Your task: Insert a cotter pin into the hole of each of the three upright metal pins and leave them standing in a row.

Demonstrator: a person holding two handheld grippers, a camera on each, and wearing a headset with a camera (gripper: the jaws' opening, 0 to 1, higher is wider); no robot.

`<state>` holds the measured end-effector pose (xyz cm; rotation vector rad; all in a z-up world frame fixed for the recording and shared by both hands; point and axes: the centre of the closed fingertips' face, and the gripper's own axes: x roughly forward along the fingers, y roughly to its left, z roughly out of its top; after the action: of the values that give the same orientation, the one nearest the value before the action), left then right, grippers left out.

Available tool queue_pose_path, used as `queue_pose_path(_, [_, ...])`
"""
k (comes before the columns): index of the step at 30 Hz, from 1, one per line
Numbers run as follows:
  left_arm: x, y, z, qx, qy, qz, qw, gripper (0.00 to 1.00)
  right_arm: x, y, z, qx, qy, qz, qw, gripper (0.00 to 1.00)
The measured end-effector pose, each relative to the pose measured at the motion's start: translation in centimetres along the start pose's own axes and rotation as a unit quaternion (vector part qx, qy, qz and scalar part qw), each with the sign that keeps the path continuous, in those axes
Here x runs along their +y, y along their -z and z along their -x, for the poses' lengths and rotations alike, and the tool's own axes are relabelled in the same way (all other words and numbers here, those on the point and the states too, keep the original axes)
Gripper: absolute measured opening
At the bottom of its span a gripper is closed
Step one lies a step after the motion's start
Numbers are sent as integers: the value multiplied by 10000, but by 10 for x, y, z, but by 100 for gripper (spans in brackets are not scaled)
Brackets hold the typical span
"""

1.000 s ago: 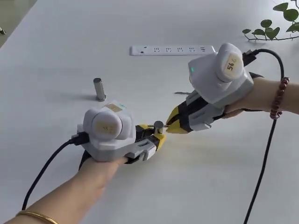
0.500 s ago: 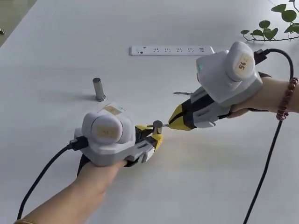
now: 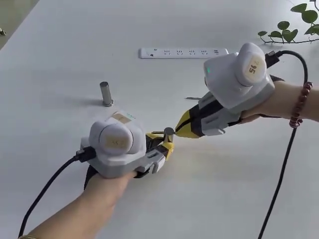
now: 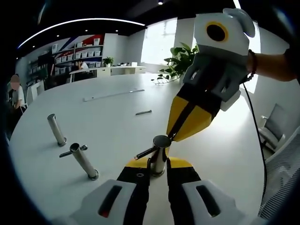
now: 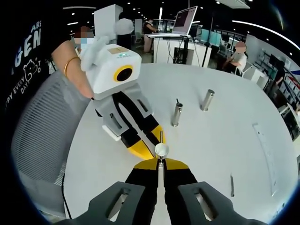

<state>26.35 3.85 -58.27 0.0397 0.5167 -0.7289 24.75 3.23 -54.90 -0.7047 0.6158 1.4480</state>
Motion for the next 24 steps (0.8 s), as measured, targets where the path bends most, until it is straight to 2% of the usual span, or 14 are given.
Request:
queue_pose_path(7, [0,1,0,30,-30,76,10000,12,0,1,-1,-10,5,-65,10000,0])
queue_pose_path(9, [2,1,1,41,-73,54,10000,16,0,0,-1,-25,27,-33,10000,0])
queue_pose_path(13, [5,3,4,89,-103,-26,9999,19,-4,1,-2,-12,84,-42,10000,10])
queue_pose_path(18, [9,4,10,129,-126,-81,9998,22,-2,-3,-5,-57,84,-133,9999,16])
queue_pose_path(24, [8,2,16,126,-90,-164,9997,26,-3,-8,-11,-117,92,-185,9997,16])
